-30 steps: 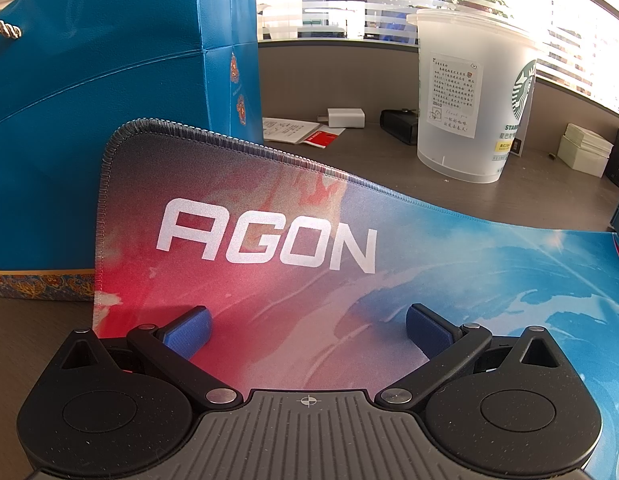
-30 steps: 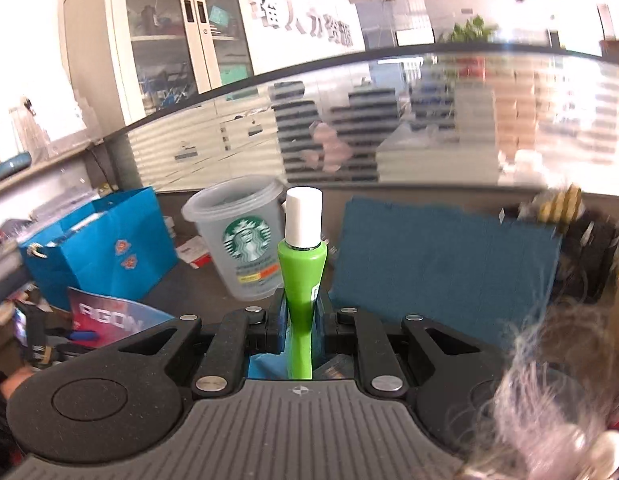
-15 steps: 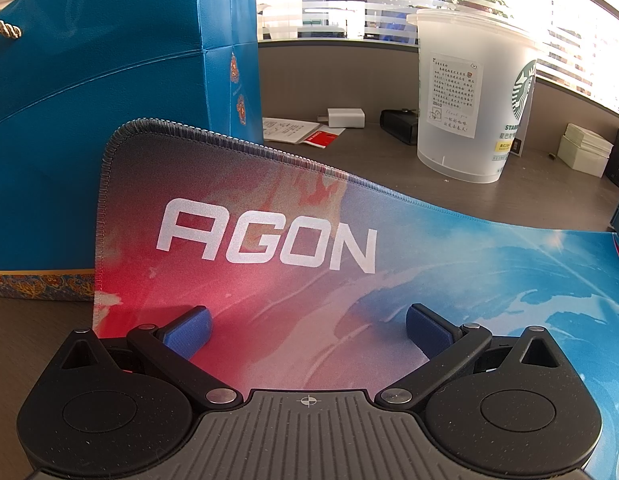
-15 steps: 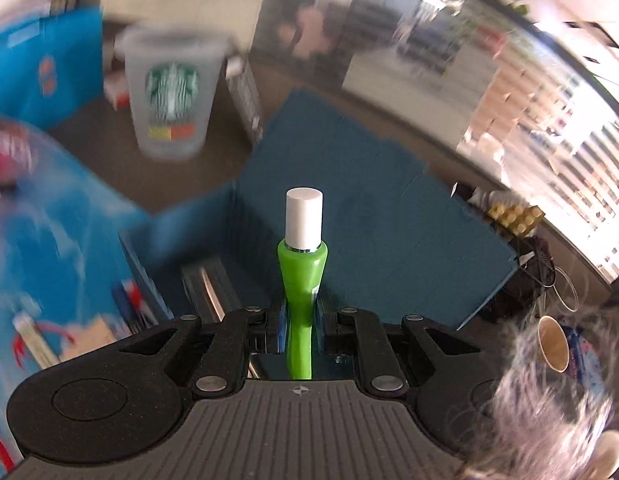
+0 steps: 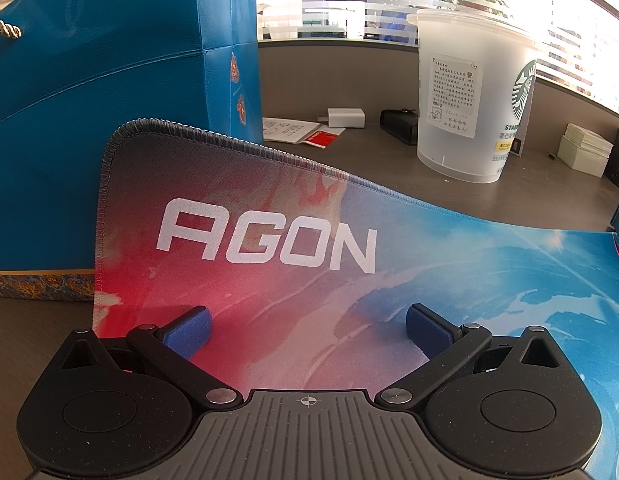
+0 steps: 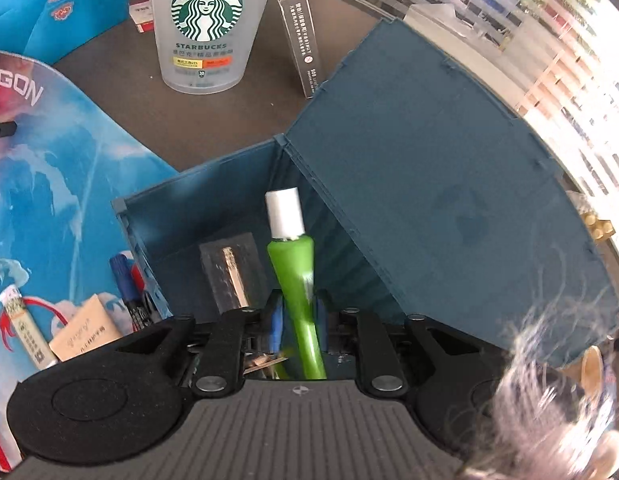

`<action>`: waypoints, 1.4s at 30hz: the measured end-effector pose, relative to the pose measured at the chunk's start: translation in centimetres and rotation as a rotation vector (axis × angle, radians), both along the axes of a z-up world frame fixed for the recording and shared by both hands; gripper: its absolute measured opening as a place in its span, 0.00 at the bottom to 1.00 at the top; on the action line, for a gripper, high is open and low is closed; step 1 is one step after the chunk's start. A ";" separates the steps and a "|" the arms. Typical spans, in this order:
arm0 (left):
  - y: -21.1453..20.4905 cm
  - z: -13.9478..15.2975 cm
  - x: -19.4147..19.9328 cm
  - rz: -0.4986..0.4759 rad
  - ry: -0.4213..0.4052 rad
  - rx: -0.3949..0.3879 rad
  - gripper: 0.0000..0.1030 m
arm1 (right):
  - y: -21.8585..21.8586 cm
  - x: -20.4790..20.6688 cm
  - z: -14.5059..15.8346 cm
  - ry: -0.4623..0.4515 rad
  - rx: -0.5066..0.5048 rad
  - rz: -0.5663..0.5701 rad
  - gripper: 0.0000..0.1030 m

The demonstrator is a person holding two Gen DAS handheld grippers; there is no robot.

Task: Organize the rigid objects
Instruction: 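Carry the green tube into the teal box and release it, then grasp the small white-green tube with the left gripper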

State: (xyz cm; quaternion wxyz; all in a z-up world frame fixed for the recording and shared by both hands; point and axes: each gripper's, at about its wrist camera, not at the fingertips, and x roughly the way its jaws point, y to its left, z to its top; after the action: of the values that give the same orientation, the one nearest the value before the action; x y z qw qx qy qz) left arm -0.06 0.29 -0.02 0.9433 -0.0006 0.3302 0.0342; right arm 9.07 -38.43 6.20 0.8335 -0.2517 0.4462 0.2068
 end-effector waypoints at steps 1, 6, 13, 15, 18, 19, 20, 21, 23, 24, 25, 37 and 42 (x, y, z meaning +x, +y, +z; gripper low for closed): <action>0.0 0.0 0.0 0.000 0.000 0.000 1.00 | 0.1 0.1 0.0 -0.003 0.005 -0.004 0.21; 0.0 0.0 0.0 0.000 0.000 0.000 1.00 | -0.2 -0.3 1.0 -0.041 0.035 -0.012 0.23; 0.0 0.0 0.0 0.000 0.000 0.001 1.00 | -2.5 -4.9 5.2 -0.185 0.302 -0.034 0.64; 0.0 0.0 0.0 0.000 -0.001 0.002 1.00 | -3.6 -7.2 5.9 -0.247 0.433 -0.050 0.83; -0.3 0.0 -0.1 -0.023 -0.001 0.002 1.00 | -5.0 -10.7 5.9 -0.328 0.573 -0.061 0.96; -0.6 0.1 -0.2 -0.046 0.000 -0.006 1.00 | -5.3 -11.8 5.8 -0.339 0.602 -0.061 0.98; -1.0 0.0 -0.4 -0.072 -0.004 -0.012 1.00 | -5.8 -13.0 5.4 -0.347 0.631 -0.058 0.99; -1.5 0.1 -0.7 -0.099 -0.014 -0.013 1.00 | -6.2 -14.0 5.1 -0.348 0.652 -0.059 1.00; -3.2 0.6 -1.7 -0.169 -0.050 0.008 1.00 | -6.9 -15.8 4.0 -0.351 0.673 -0.066 1.00; -4.3 1.0 -2.3 -0.209 -0.076 0.029 1.00 | -7.2 -16.7 3.5 -0.351 0.676 -0.072 1.00; -5.3 1.5 -3.0 -0.252 -0.106 0.047 1.00 | -7.5 -17.3 2.9 -0.349 0.679 -0.078 1.00; -16.5 1.7 -6.7 -1.005 -0.150 0.133 1.00 | -10.9 -22.2 -2.3 -0.320 0.880 -0.190 1.00; -17.3 0.7 -6.1 -1.075 -0.056 0.077 0.91 | -11.8 -23.2 -3.1 -0.334 0.931 -0.230 1.00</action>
State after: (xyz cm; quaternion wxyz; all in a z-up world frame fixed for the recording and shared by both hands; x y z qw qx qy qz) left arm -6.12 -17.03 0.73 0.8356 0.2023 0.2569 -0.4414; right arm -14.17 -50.18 3.09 0.9348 0.1677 0.1922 0.2473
